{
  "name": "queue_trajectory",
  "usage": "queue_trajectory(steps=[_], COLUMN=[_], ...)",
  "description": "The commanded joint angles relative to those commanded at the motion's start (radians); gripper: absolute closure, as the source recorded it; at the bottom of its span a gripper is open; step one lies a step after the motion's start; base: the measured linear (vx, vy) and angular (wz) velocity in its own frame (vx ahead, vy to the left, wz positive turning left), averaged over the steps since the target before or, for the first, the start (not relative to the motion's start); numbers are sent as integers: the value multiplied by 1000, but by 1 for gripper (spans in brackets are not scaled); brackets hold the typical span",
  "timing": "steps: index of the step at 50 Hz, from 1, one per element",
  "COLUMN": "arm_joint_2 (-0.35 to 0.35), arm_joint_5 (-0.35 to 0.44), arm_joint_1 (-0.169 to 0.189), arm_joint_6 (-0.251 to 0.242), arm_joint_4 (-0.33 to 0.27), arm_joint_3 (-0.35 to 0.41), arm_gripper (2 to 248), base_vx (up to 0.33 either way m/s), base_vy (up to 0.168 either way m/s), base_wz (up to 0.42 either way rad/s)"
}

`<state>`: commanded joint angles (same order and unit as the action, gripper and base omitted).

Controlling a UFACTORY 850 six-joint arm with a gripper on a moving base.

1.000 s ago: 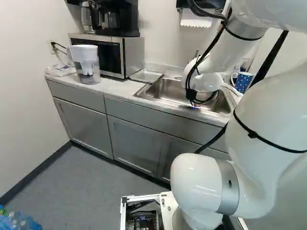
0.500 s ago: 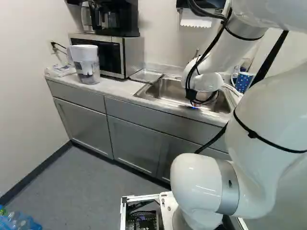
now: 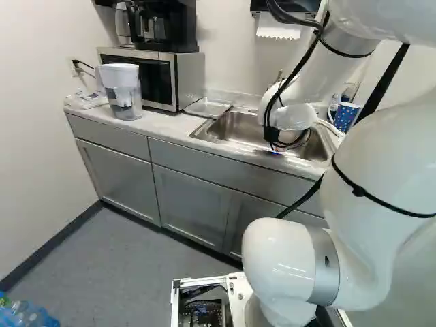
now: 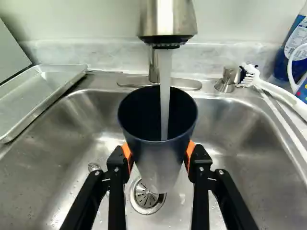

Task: Rinse the cup and place it in the tray

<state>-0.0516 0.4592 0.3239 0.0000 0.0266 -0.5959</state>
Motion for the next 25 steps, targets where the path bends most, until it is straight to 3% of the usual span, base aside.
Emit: queue_trajectory(steps=[25], arm_joint_2=[0], arm_joint_5=[0], arm_joint_1=[0], arm_joint_6=[0], arm_joint_4=[0], arm_joint_3=[0], arm_gripper=[126], base_vx=[0], base_vy=[0], base_wz=[0])
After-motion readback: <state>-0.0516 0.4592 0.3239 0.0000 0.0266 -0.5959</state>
